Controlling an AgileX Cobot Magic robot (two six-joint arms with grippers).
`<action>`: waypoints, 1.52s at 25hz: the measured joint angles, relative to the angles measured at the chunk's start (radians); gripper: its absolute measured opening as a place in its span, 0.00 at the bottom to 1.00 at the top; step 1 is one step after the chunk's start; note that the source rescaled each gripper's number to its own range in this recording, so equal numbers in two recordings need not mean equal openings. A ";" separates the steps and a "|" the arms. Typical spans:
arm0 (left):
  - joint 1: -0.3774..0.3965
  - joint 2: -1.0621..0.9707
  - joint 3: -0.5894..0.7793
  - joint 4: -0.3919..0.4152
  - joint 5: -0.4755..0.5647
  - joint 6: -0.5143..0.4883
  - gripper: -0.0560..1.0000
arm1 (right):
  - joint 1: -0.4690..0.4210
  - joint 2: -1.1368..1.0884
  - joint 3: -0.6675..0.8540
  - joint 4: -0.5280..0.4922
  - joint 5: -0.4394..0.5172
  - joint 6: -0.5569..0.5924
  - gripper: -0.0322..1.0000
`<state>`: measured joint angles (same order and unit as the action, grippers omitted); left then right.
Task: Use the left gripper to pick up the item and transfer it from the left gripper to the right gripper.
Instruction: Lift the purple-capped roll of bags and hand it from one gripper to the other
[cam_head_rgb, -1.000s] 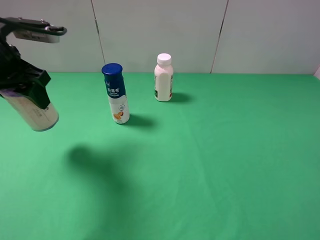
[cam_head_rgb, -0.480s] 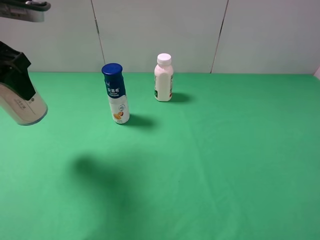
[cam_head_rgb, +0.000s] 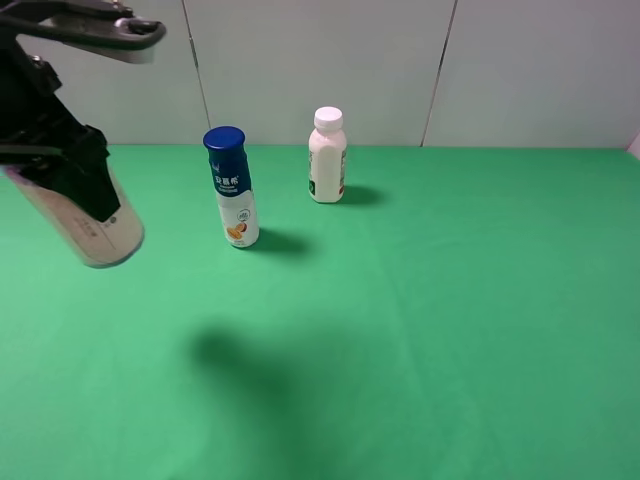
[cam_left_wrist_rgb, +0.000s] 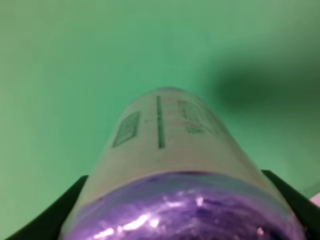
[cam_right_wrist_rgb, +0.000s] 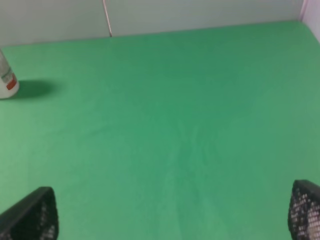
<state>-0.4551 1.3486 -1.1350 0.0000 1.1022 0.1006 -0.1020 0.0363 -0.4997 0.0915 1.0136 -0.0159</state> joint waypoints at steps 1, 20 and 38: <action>-0.016 0.000 0.000 0.000 -0.008 -0.007 0.06 | 0.000 0.000 0.000 0.000 0.000 0.000 1.00; -0.120 0.072 -0.007 -0.349 -0.231 0.141 0.06 | 0.000 0.124 -0.002 0.376 -0.081 -0.136 1.00; -0.169 0.297 -0.174 -0.680 -0.284 0.578 0.06 | 0.117 0.426 -0.003 0.729 -0.228 -0.690 1.00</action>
<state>-0.6241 1.6457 -1.3087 -0.6798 0.8181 0.6781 0.0145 0.4626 -0.5026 0.8205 0.7859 -0.7061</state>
